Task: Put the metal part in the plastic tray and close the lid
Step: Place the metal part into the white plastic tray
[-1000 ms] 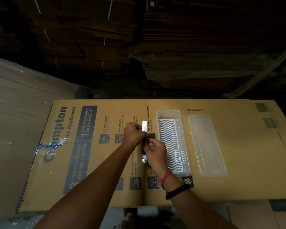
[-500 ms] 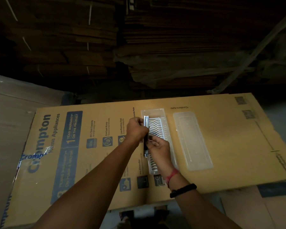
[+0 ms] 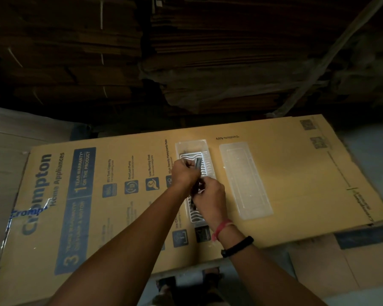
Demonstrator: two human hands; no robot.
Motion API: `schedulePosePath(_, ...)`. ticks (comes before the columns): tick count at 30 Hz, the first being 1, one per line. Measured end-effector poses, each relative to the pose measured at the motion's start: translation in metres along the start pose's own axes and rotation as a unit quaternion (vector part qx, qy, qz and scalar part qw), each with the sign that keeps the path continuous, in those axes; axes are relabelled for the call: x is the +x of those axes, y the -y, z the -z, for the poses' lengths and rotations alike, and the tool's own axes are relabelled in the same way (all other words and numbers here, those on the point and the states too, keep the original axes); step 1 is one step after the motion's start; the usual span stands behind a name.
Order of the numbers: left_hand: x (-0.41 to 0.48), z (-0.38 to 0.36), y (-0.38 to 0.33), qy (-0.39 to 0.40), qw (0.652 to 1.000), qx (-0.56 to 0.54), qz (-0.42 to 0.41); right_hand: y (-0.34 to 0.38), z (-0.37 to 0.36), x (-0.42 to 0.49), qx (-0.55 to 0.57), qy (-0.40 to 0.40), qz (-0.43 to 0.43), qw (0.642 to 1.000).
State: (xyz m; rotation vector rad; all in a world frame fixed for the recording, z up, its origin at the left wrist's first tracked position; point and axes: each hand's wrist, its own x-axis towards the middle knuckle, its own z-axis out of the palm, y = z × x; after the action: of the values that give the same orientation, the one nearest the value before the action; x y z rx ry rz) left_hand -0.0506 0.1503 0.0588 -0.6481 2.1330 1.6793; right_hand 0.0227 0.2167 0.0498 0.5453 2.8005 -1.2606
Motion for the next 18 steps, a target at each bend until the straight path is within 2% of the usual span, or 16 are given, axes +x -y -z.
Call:
schedulePosePath(5, 0.002, -0.004, 0.003, 0.024, 0.997, -0.055, 0.051, -0.009, 0.003, 0.002, -0.054, -0.02, 0.009, 0.998)
schedulePosePath(8, 0.001, -0.008, 0.005, 0.02, 0.997, -0.059, 0.053, -0.012, 0.003, 0.005, -0.068, -0.014, -0.008, 0.998)
schedulePosePath(10, -0.003, -0.008, 0.007, 0.007, 1.0, -0.017, 0.016, -0.014, 0.002, 0.007, -0.077, 0.003, -0.031, 0.997)
schedulePosePath(13, -0.009, -0.002, 0.011, -0.033, 0.994, 0.04, -0.092, -0.014, 0.001, 0.015, -0.085, 0.031, -0.061, 0.994)
schedulePosePath(15, -0.009, 0.004, 0.017, -0.055, 0.982, 0.085, -0.16, -0.013, -0.001, 0.02, -0.1, 0.042, -0.063, 0.992)
schedulePosePath(18, -0.002, 0.013, 0.026, -0.055, 0.954, 0.202, -0.216, -0.009, -0.006, 0.029, -0.117, 0.044, -0.053, 0.991)
